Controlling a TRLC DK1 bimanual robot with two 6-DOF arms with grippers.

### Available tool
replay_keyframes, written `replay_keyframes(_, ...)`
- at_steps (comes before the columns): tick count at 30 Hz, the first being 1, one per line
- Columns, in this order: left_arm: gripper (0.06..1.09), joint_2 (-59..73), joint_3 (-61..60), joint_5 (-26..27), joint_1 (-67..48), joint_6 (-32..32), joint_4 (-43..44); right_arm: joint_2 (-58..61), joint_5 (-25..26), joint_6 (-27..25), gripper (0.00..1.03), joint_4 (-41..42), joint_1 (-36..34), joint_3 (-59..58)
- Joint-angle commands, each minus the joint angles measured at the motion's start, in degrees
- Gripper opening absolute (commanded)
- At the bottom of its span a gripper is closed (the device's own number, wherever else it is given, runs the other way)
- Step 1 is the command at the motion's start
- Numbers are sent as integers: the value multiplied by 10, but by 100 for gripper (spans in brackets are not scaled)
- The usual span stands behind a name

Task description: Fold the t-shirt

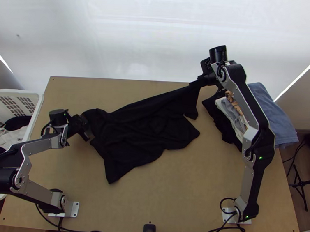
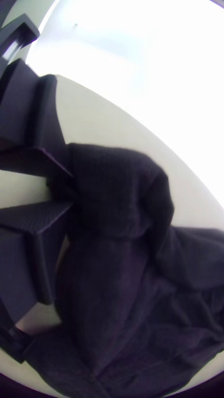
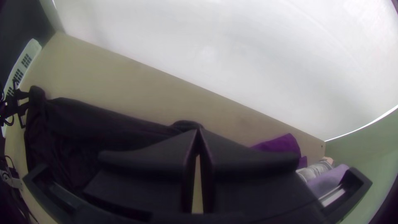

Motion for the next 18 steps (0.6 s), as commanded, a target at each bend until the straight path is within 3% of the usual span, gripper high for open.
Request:
replay_keyframes(1, 20, -10, 91, -63, -18, -194, -32, 0, 0, 1, 3, 0, 0, 12)
replay_keyframes(2, 9, -21, 133, -63, -17, -259, -78, -1, -1, 2, 3, 0, 0, 15)
replay_keyframes(5, 9, -35, 241, -62, -6, -407, -199, -9, -1, 4, 3, 0, -1, 21)
replay_keyframes(9, 9, -80, 323, -60, 2, -572, -254, -22, -2, 7, 3, -1, -3, 23)
replay_keyframes(14, 9, -104, 398, -47, 3, -709, -338, -39, -12, 15, 3, -6, -12, 25)
replay_keyframes(18, 9, -122, 414, -47, 17, -764, -347, -52, -31, 30, 3, -15, -21, 32)
